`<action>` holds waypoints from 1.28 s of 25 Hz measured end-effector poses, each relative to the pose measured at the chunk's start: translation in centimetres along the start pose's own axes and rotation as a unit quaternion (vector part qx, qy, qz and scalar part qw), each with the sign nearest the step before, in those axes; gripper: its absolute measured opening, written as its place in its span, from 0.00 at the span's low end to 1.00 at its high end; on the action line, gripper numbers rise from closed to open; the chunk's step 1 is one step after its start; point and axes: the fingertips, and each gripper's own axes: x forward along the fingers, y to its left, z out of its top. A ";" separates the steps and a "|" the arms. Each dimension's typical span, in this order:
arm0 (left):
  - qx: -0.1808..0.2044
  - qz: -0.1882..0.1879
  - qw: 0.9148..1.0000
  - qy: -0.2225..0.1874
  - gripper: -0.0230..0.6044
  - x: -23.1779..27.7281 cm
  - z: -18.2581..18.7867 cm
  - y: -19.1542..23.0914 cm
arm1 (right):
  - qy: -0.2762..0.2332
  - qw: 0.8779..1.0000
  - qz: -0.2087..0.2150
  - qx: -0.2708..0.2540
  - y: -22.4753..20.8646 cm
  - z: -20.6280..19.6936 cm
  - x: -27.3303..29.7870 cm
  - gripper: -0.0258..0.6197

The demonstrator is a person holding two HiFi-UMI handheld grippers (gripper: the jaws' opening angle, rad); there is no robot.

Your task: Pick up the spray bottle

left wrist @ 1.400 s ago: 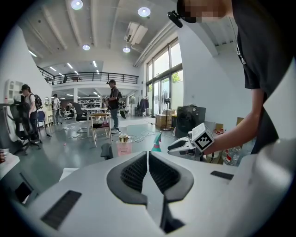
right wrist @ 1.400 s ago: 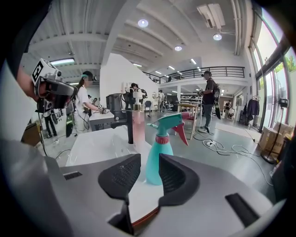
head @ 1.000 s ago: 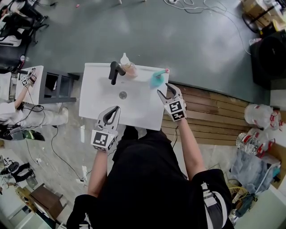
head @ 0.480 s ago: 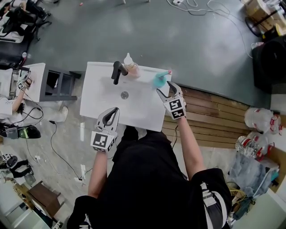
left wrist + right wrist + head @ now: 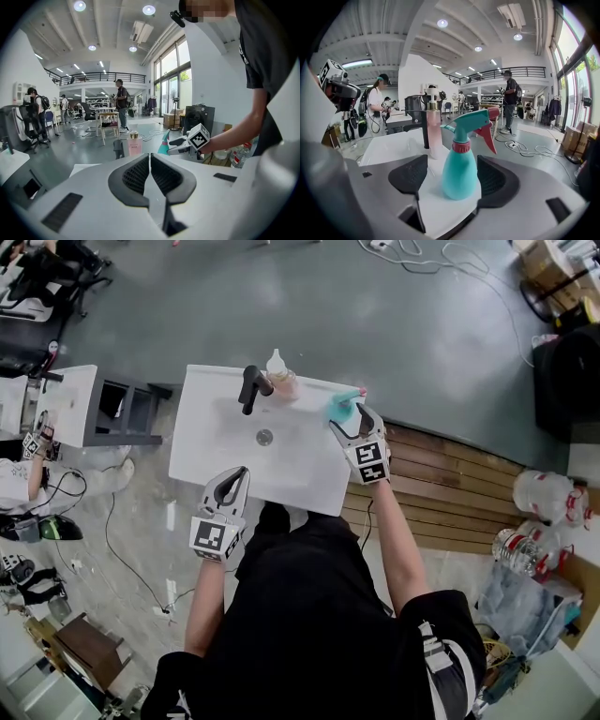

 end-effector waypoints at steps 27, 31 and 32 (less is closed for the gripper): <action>-0.004 0.001 1.000 0.004 0.09 0.2 -0.2 1.4 | -0.029 0.997 -0.071 -0.007 -2.9 3.2 1.6 0.79; -0.004 0.005 1.000 0.005 0.09 0.0 -0.2 1.6 | -0.022 0.996 -0.079 -0.029 -3.1 3.2 1.9 0.79; -0.005 0.006 1.000 0.005 0.09 -0.1 -0.4 1.6 | -0.021 0.996 -0.081 -0.030 -3.1 3.2 1.9 0.78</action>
